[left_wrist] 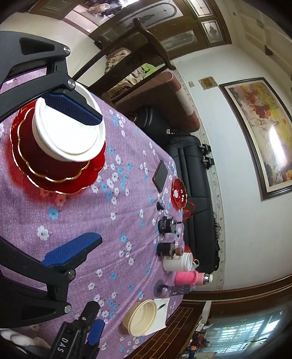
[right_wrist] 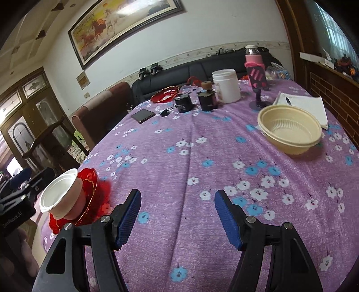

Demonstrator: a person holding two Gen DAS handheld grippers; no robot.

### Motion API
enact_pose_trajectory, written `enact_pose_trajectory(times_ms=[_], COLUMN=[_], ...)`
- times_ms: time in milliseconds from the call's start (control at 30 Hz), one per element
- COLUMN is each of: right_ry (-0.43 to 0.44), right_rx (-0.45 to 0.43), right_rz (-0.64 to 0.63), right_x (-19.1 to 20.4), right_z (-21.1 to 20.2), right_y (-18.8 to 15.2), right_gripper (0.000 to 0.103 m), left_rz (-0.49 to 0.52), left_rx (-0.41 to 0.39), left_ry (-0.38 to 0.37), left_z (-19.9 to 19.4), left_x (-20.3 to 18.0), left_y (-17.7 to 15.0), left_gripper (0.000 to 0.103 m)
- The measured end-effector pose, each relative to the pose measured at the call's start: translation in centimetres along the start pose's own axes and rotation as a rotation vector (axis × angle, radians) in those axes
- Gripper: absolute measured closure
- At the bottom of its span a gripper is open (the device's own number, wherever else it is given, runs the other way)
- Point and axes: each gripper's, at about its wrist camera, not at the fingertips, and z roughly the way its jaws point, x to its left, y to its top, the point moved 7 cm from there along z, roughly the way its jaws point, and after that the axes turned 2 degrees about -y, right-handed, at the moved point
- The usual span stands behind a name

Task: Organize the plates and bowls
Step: 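Move both grippers to the beige plastic bowl beside the notepad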

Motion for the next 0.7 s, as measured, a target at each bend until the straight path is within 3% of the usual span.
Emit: enact_pose_trajectory(times_ms=[533,700], right_ry=[-0.07,-0.181], right_rx=[-0.041,-0.132], right_rz=[0.104,0.149], right_x=[-6.4,-10.9], right_z=[-2.2,-5.7], right_y=[0.9,4.5], right_gripper=[0.031,0.031], left_rz=[0.104,0.065], left_rx=[-0.009,-0.045], left_ry=[-0.008,-0.151], left_z=[0.5,-0.2], left_x=[-3.6,-4.8], left_y=[1.2,4.1], left_gripper=[0.007,0.007])
